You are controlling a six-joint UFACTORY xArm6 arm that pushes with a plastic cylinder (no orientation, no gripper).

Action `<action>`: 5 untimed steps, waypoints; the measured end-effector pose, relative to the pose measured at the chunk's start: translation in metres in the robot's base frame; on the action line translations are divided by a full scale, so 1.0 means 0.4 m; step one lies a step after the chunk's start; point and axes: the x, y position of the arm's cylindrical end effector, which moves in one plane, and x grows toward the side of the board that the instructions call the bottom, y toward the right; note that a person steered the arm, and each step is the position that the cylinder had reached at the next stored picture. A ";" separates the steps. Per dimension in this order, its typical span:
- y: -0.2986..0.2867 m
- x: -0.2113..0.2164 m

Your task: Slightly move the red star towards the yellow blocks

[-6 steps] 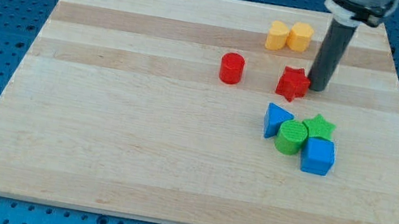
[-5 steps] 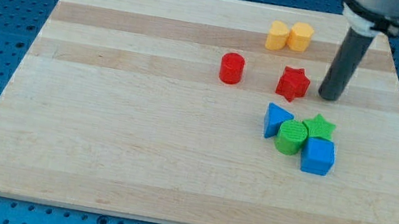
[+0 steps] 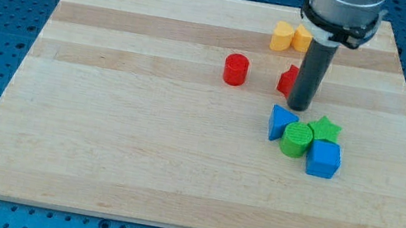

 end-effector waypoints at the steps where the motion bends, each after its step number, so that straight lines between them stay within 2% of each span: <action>1: 0.000 -0.042; 2: -0.002 -0.041; 3: -0.140 -0.022; 5: -0.191 0.067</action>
